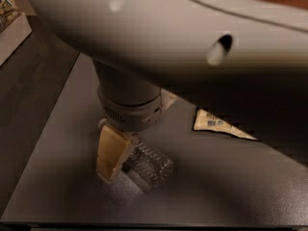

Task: Place water bottle upright

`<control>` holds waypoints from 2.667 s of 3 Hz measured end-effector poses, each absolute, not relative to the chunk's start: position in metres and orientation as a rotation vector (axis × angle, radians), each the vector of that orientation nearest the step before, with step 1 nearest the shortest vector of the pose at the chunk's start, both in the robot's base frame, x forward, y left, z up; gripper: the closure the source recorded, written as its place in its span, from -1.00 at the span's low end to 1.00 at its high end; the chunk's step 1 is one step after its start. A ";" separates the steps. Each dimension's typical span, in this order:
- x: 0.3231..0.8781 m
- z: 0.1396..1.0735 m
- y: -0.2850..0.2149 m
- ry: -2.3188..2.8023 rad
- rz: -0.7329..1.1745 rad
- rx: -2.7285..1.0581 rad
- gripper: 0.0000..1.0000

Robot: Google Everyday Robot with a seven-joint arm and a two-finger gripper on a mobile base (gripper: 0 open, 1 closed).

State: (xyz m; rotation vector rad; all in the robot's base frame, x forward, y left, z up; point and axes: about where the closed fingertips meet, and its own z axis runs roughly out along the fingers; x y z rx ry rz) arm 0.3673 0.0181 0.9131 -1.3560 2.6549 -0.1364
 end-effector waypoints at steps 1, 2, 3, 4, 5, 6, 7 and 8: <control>0.360 0.887 0.041 2.698 -0.138 -1.382 -1.00; 0.363 0.867 0.057 2.745 -0.138 -1.344 -1.00; 0.372 0.854 0.063 2.784 -0.134 -1.288 -1.00; 0.380 0.846 0.063 2.816 -0.130 -1.240 -1.00; 0.385 0.838 0.063 2.845 -0.139 -1.206 -1.00; 0.391 0.836 0.064 2.863 -0.151 -1.173 -1.00; 0.400 0.838 0.067 2.872 -0.167 -1.160 -0.65; 0.407 0.840 0.068 2.872 -0.179 -1.157 -0.19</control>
Offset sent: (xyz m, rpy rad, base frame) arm 0.0029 0.0516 -0.0821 -0.0612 0.1271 -0.1069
